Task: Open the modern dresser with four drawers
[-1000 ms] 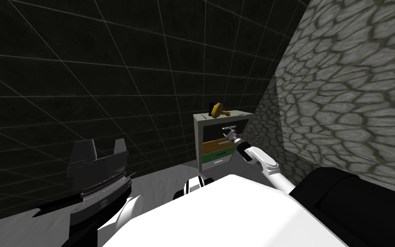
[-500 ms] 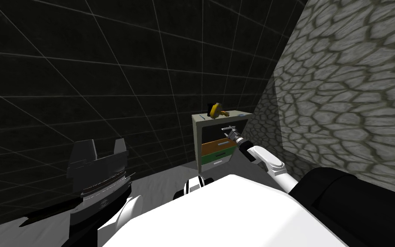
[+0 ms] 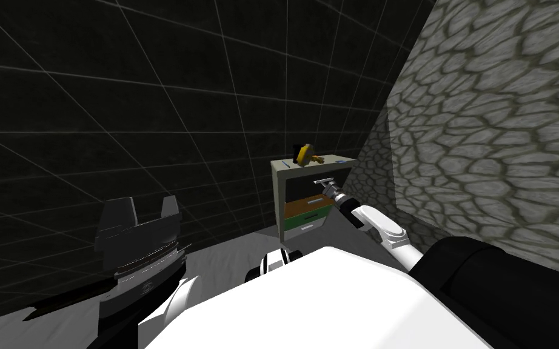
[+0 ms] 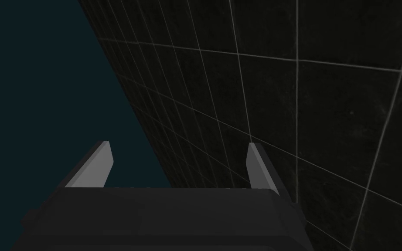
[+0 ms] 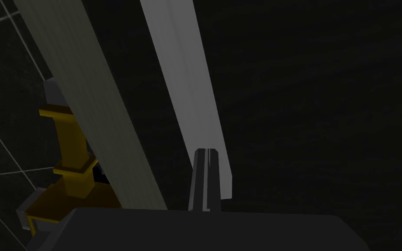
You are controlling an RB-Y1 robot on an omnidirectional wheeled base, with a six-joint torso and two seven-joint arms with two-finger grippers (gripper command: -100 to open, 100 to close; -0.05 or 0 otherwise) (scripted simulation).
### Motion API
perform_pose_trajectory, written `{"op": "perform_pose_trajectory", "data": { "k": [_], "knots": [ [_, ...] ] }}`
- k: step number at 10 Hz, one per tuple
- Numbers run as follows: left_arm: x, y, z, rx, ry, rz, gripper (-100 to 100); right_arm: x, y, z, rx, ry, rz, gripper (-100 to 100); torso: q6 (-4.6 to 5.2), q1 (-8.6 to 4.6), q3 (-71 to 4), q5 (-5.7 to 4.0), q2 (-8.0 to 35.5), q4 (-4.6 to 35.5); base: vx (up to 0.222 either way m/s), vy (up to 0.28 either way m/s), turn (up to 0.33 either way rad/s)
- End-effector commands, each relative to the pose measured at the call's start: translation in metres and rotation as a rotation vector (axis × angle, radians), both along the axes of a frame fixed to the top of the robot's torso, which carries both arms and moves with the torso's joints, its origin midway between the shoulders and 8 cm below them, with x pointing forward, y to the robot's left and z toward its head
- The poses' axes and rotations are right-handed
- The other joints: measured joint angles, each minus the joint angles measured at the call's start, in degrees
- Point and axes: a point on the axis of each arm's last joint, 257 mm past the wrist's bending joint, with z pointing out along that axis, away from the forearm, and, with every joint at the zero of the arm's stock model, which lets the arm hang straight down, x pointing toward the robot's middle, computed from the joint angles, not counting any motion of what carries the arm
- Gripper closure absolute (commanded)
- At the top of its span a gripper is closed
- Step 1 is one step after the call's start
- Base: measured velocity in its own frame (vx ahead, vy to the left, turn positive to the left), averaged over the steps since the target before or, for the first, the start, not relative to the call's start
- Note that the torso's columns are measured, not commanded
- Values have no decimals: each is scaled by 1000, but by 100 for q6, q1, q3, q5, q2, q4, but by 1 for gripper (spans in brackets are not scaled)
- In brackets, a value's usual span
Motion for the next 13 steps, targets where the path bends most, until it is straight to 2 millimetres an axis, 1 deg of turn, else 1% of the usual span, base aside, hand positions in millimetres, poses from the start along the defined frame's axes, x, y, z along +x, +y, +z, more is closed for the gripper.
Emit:
{"op": "perform_pose_trajectory", "data": {
  "k": [1, 2, 3, 5, 6, 7, 8, 10, 12, 13],
  "knots": [
    [0, 0, 0, 0, 0, 0, 0, -2, 5, 4, 1, -3, 14, 100, -5, 6, -19, 3, -30, -10, -177, 9, -58],
    [0, 0, 0, 0, 0, 0, 0, -2, 4, 3, 1, -2, 11, 100, -7, 7, -38, 3, -58, -19, -85, 5, -17],
    [0, 0, 0, 0, 0, 0, 0, -2, 4, -7, -17, 15, 3, -100, -10, 5, -62, 2, -99, -31, 66, 64, 82],
    [0, 0, 0, 0, 0, 0, 0, -3, 3, -8, -16, 15, 3, -100, -10, 19, -88, 7, -135, -43, 109, 55, 37],
    [0, 0, 0, 0, 0, 0, 0, -3, -4, -2, -18, 15, 2, -100, -6, -4, -54, 1, -77, -27, 96, 37, 8],
    [0, 0, 0, 0, 0, 0, 0, -3, -1, -5, -20, 16, 3, -100, -6, -5, -36, -1, -58, -18, 65, 22, 3],
    [0, 0, 0, 0, 0, 0, 0, -3, -1, -4, -19, 15, 3, 100, -6, -6, -26, -2, -38, -14, 15, 4, 2],
    [0, 0, 0, 0, 0, 0, 0, -5, 3, -1, -20, 14, 17, 100, -3, -9, -8, -16, -13, -18, -147, -10, -71],
    [0, 0, 0, 0, 0, 0, 0, -6, 7, 2, -21, 13, 29, 100, 0, -5, -18, -5, -30, -10, -185, 0, -53],
    [0, 0, 0, 0, 0, 0, 0, -6, 7, -1, -22, 17, 28, 100, 2, -7, -33, 4, -47, -8, -91, -5, -9]
  ]
}}
